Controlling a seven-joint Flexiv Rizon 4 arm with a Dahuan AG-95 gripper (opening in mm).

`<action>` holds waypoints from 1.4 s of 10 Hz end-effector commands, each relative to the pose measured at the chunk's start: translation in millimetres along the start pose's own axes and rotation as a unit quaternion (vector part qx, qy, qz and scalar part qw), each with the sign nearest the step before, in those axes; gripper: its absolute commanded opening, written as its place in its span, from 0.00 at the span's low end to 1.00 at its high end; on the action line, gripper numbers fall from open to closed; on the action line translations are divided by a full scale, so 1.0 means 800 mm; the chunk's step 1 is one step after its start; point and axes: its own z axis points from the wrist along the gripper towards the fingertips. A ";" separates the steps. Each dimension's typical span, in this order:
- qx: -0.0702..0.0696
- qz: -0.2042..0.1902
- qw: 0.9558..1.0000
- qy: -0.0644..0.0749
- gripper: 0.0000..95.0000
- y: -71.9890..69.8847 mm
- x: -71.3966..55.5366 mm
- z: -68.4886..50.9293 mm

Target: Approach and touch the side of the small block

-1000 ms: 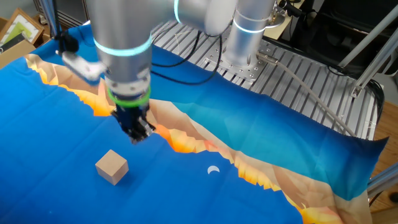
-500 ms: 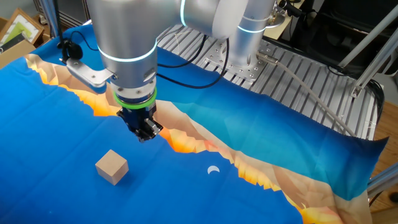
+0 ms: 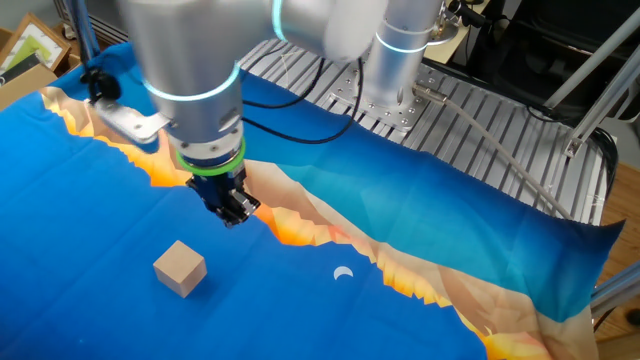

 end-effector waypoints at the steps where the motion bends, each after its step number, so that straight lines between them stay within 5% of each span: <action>1: -0.004 0.003 1.000 0.009 0.00 0.002 0.000 0.001; 14: 0.001 0.006 1.000 0.030 0.00 0.000 0.003 -0.005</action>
